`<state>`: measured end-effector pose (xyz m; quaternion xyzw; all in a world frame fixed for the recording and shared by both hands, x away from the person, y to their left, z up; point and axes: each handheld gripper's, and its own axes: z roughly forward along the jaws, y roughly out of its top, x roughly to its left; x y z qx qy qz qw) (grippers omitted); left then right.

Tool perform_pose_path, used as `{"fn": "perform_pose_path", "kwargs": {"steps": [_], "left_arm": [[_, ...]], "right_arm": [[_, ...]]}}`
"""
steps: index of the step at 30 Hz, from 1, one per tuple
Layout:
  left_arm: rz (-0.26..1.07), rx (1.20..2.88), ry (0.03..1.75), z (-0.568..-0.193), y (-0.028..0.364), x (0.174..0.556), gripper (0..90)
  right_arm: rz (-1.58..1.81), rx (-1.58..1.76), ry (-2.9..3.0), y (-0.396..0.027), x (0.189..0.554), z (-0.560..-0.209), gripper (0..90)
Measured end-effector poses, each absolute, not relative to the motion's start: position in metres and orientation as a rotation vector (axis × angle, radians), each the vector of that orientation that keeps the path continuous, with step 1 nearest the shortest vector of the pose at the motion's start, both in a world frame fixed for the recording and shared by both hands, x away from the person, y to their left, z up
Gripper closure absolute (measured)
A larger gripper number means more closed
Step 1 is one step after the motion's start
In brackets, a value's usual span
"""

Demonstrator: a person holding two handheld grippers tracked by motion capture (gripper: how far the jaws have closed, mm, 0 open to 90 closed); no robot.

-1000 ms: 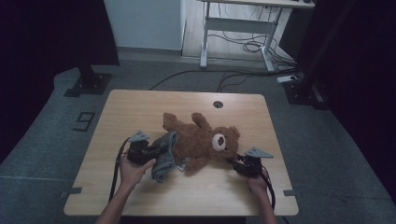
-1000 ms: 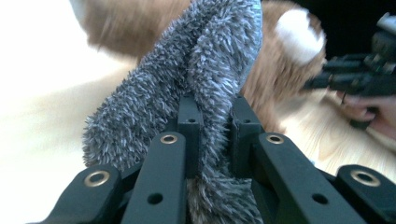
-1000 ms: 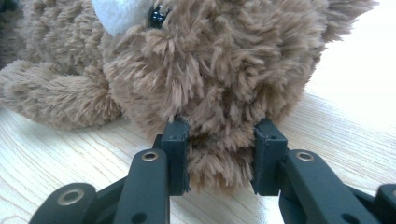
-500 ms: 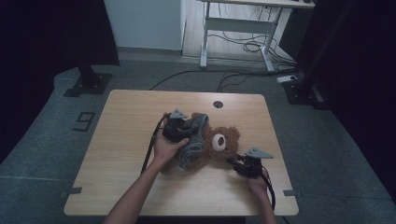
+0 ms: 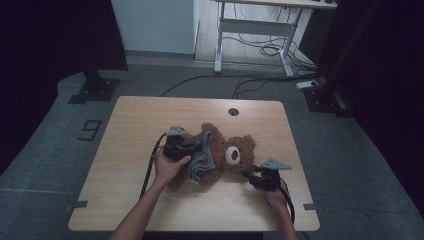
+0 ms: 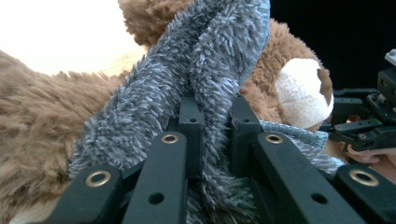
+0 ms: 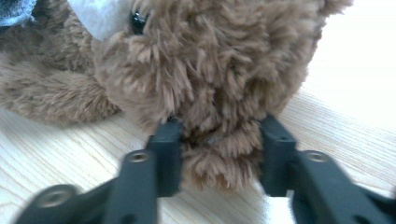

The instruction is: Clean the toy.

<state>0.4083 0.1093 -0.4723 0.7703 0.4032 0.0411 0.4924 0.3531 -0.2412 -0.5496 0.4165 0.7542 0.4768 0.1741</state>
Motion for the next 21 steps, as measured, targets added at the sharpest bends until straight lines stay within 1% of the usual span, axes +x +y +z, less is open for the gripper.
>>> {"fn": "perform_pose_path", "kwargs": {"steps": [4,6,8,12,16,21], "left_arm": [[0.092,1.854,0.973,-0.477,0.112,0.403,78.8],[0.090,1.848,0.970,-0.479,0.113,0.399,78.8],[0.102,1.845,0.966,-0.480,0.113,0.394,78.8],[0.126,1.850,0.958,-0.482,0.113,0.386,78.7],[0.149,1.866,0.948,-0.483,0.112,0.383,78.7],[0.153,1.864,0.945,-0.484,0.110,0.381,78.8]], "right_arm": [[1.412,1.194,2.068,-0.245,0.349,-0.544,27.9],[1.472,1.205,2.010,-0.246,0.348,-0.538,20.1],[1.535,1.193,1.989,-0.243,0.348,-0.526,17.3],[1.502,1.171,2.008,-0.227,0.353,-0.509,13.9],[1.524,1.199,1.991,-0.225,0.363,-0.511,7.4],[1.514,1.240,1.967,-0.231,0.367,-0.514,5.7]]}}
